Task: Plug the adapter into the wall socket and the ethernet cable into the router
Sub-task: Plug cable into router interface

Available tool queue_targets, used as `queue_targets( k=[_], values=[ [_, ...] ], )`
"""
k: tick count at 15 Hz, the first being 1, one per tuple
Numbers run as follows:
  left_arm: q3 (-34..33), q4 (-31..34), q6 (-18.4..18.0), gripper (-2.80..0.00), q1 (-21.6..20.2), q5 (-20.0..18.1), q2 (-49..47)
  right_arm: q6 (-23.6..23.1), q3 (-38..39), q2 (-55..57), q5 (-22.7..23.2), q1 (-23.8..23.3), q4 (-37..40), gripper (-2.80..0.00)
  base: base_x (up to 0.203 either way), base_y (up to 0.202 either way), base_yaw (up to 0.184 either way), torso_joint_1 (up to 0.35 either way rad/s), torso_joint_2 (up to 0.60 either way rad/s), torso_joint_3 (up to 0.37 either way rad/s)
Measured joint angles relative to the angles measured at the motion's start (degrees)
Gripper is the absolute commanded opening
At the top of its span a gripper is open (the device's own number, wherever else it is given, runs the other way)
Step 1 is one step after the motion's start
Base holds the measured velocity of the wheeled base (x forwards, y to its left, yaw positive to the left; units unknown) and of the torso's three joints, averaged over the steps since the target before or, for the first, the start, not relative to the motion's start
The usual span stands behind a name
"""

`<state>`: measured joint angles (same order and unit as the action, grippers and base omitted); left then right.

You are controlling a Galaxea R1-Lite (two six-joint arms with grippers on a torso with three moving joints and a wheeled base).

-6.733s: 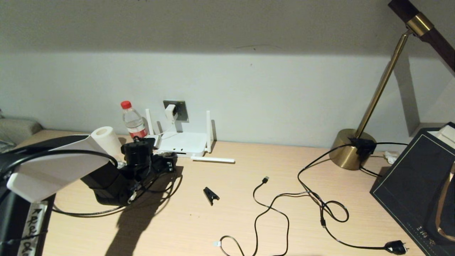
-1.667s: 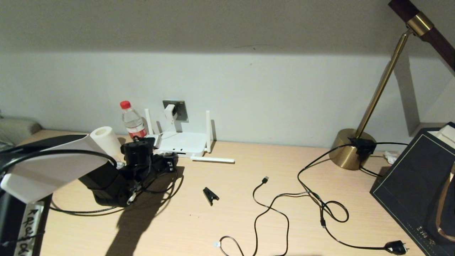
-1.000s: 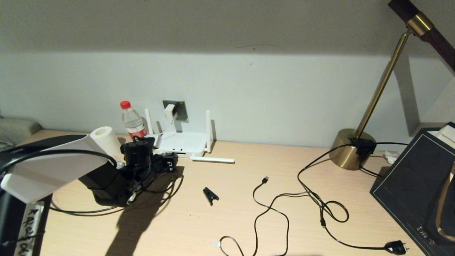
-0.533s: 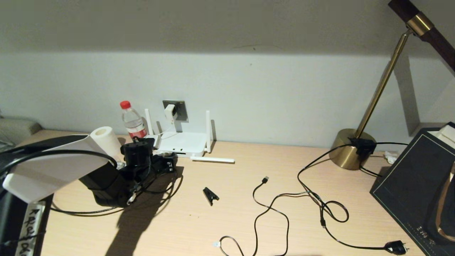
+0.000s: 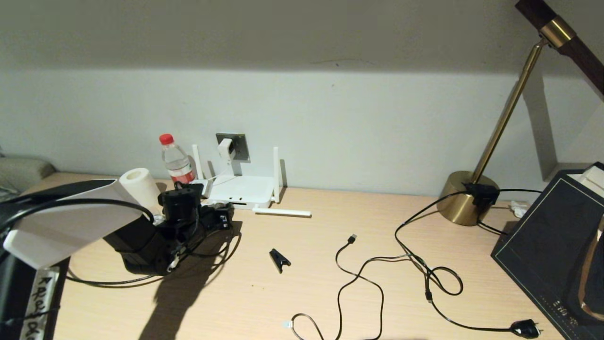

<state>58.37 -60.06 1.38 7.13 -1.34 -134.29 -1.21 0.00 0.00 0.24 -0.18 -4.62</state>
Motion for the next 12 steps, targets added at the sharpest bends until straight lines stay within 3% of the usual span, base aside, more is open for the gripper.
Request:
queue_targets(
  k=[12],
  values=[
    [0.6,0.0,0.0,-2.80,0.0,0.0,-0.2,0.0,0.0,0.0,0.0,0.0,0.0,-2.80,0.000,0.000,0.000,0.000,0.00,0.000]
  ],
)
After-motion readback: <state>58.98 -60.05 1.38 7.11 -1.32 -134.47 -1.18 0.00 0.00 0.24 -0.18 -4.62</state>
